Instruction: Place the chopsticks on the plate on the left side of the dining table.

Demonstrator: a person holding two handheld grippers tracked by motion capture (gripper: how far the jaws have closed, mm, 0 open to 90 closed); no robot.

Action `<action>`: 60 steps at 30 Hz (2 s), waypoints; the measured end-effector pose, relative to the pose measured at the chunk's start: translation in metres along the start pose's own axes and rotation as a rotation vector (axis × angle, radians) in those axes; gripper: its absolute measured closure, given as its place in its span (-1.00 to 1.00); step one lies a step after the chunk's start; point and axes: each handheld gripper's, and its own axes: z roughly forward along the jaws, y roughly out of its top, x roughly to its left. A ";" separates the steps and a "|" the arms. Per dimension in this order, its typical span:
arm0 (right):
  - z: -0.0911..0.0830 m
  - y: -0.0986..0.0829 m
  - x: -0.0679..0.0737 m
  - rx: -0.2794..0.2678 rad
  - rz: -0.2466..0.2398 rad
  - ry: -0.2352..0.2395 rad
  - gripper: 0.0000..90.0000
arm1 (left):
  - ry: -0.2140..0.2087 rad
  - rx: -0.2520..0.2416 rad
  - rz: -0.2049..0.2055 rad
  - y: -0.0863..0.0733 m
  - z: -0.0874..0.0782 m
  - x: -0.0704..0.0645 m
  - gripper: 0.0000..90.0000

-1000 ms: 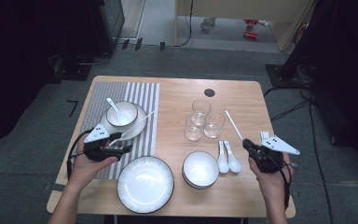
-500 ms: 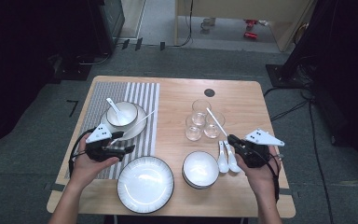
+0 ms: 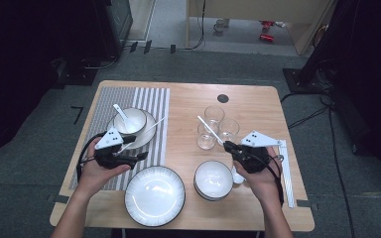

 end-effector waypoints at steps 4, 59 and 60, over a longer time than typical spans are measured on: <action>0.008 0.007 0.007 0.017 -0.028 0.031 0.92 | -0.007 0.001 0.022 0.006 0.004 -0.006 -0.43; 0.048 0.038 0.066 0.138 -0.203 0.263 0.92 | -0.068 0.049 0.236 0.049 0.054 -0.057 -0.46; 0.049 0.038 0.066 0.138 -0.200 0.270 0.92 | -0.068 0.055 0.243 0.049 0.055 -0.058 -0.45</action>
